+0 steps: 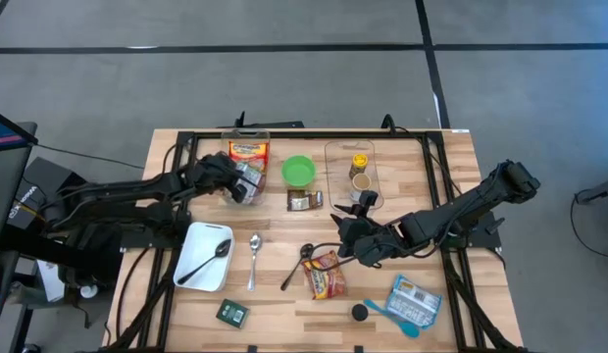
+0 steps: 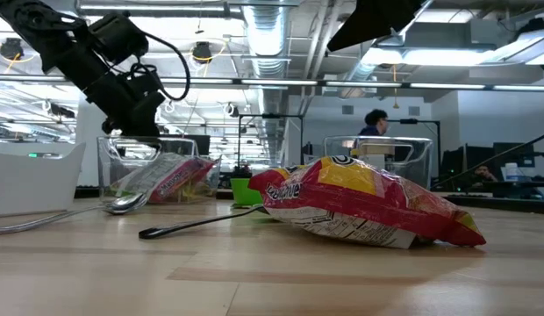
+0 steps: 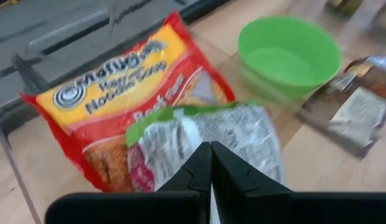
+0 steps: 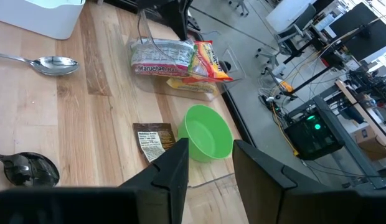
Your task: Pick & Place Food Item
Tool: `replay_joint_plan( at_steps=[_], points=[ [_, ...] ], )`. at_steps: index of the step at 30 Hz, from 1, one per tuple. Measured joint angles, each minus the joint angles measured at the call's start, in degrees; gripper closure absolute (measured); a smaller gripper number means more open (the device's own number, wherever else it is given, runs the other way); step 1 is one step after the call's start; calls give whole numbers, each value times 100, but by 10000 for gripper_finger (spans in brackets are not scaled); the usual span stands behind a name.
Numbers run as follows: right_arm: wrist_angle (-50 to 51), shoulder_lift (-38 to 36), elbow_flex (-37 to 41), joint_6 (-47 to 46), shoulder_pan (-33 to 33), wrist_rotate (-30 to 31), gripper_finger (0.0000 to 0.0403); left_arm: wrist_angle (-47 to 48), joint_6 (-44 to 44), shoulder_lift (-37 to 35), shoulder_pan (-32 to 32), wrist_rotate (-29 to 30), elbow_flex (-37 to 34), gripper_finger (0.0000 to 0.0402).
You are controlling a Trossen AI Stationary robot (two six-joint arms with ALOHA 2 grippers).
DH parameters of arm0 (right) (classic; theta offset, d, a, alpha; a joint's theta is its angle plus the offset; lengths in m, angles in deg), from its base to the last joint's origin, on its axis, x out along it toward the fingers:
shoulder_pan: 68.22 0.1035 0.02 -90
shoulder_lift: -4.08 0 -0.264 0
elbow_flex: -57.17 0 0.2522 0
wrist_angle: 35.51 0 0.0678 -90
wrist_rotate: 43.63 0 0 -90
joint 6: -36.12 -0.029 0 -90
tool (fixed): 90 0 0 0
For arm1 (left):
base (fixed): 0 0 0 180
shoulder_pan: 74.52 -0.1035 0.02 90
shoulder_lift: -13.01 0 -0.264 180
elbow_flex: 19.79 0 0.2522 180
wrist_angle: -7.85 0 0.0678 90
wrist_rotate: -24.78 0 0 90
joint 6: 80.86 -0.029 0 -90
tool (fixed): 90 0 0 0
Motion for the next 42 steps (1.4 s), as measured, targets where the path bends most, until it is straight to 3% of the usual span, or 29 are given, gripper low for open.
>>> replay_joint_plan(
  at_steps=[6,12,19,27,36,42],
  points=[
    [1,0,0,1,-2,0,285,-157,2,-486,0,-483,0,400],
    [0,0,0,2,-2,0,285,-656,2,-841,68,-1670,0,400],
    [0,0,0,2,-2,0,285,-1926,4,-893,680,-2842,0,401],
    [0,0,0,2,-2,0,285,-3318,-7,-893,1247,-2943,0,399],
    [2,0,0,2,-2,0,284,-3380,2,-880,1286,-2938,0,398],
    [2,0,0,2,-2,0,284,-3382,22,-880,1677,-2936,0,401]
  ],
)
